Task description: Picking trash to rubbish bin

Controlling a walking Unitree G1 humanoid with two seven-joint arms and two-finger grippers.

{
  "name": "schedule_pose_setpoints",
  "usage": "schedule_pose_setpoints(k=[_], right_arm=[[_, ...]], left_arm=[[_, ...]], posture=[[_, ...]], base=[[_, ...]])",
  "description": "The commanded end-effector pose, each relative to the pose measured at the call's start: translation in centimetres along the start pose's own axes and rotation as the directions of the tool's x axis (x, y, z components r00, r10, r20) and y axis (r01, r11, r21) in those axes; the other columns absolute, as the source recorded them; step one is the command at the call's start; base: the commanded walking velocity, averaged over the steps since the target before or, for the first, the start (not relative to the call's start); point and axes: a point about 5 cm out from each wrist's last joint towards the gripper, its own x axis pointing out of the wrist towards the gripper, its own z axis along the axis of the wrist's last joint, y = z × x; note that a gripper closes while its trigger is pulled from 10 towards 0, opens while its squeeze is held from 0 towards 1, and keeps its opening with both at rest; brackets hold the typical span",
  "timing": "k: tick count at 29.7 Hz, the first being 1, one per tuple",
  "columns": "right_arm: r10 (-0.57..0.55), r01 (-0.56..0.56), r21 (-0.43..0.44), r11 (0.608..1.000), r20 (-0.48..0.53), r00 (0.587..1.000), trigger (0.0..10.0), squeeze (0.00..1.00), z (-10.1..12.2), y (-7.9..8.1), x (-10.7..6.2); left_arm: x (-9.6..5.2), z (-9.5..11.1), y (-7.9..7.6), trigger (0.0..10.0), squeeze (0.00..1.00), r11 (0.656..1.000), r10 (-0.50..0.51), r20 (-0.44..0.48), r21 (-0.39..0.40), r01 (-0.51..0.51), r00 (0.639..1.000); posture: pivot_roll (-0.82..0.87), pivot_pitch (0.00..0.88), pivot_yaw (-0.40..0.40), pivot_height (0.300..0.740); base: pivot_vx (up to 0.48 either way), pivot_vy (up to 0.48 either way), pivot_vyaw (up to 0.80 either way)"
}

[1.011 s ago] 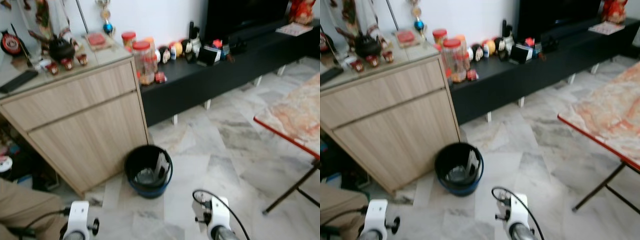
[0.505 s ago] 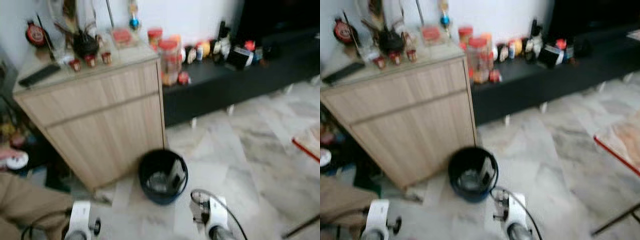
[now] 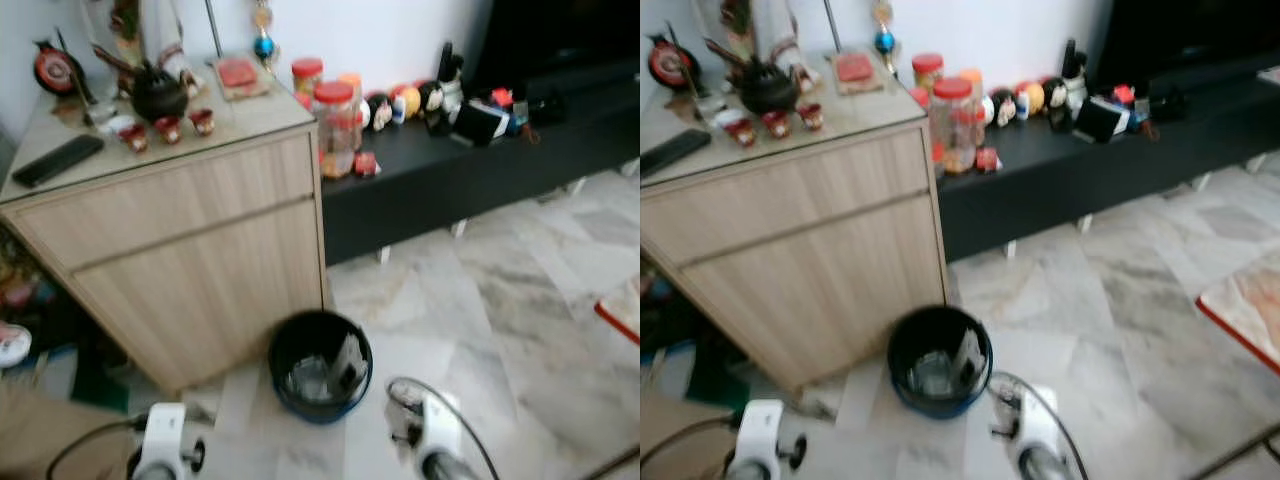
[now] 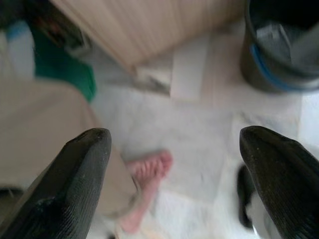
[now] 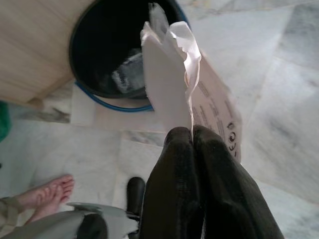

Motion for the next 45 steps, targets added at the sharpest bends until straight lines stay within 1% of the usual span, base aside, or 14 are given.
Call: schedule_pose_setpoints(k=[1,3,5,9,30,33,34,36,37,39,41,45], right_arm=[[-0.019,0.019,-0.01,1.0,0.003,1.0,10.0,0.0,0.0,-0.8,-0.1],[-0.024,0.024,-0.007,1.0,0.003,1.0,10.0,0.0,0.0,-0.8,-0.1],[-0.034,0.034,0.026,0.999,0.005,0.999,10.0,0.0,0.0,-0.9,-0.1],[-0.031,0.031,0.01,0.999,0.004,1.0,10.0,0.0,0.1,-1.0,-0.1],[-0.014,0.014,-0.005,1.0,0.007,1.0,10.0,0.0,0.4,-0.7,0.0],[0.022,-0.022,-0.007,1.0,0.023,0.999,10.0,0.0,1.0,-0.1,0.2],[0.022,-0.022,-0.007,1.0,0.023,0.999,10.0,0.0,1.0,-0.1,0.2],[0.058,-0.057,-0.024,0.998,0.028,0.998,10.0,0.0,1.4,0.5,0.3],[0.058,-0.057,-0.024,0.998,0.028,0.998,10.0,0.0,1.4,0.5,0.3],[0.119,-0.116,-0.062,0.991,0.042,0.992,10.0,0.0,2.2,1.6,0.5],[0.122,-0.119,-0.065,0.991,0.045,0.991,10.0,0.0,2.3,1.7,0.5],[0.164,-0.158,-0.086,0.984,0.068,0.984,10.0,0.0,3.5,2.5,0.7]], left_arm=[[0.0,-0.2,-0.3,10.0,0.0,1.0,-0.01,-0.01,0.005,0.01,1.0],[0.0,-0.2,-0.4,10.0,0.0,1.0,-0.011,-0.01,0.004,0.011,1.0],[0.0,-0.1,-0.4,10.0,0.0,1.0,-0.013,-0.008,0.004,0.013,1.0],[0.0,-0.1,-0.5,10.0,0.0,1.0,-0.017,-0.007,0.007,0.017,1.0],[0.1,0.1,-0.5,10.0,0.0,1.0,-0.012,-0.003,0.003,0.012,1.0],[0.1,0.2,-0.4,10.0,0.0,1.0,-0.01,0.001,0.001,0.01,1.0],[0.1,0.2,-0.4,10.0,0.0,1.0,-0.01,0.001,0.001,0.01,1.0],[0.1,0.4,-0.5,10.0,0.0,1.0,-0.014,0.009,0.003,0.014,1.0],[0.1,0.4,-0.5,10.0,0.0,1.0,-0.014,0.009,0.003,0.014,1.0],[0.3,1.1,-0.9,10.0,0.0,1.0,-0.023,0.033,0.0,0.023,0.999],[0.4,1.2,-0.9,10.0,0.0,1.0,-0.024,0.035,0.0,0.024,0.999],[0.7,2.6,-1.6,10.0,0.0,0.999,-0.046,0.074,-0.001,0.046,0.996]], posture=[[0.14,0.014,0.093,0.74],[0.14,0.014,0.093,0.74],[0.14,0.005,0.093,0.74],[0.14,0.0,0.092,0.74],[0.14,0.0,0.084,0.74],[0.14,0.0,0.083,0.74],[0.14,0.0,0.083,0.74],[0.14,0.0,0.081,0.74],[0.14,0.0,0.081,0.74],[0.14,0.0,0.081,0.74],[0.14,0.0,0.081,0.74],[0.14,0.005,0.073,0.74]], base=[[0.356,0.0,0.8],[0.356,0.0,0.4],[0.356,0.0,0.0],[0.356,0.0,0.0],[0.356,0.0,0.0],[0.36,0.0,0.0],[0.36,0.0,0.0],[0.358,0.0,0.0],[0.36,0.0,0.0],[0.356,0.0,0.0],[0.36,0.0,0.0],[0.359,0.0,0.0]])
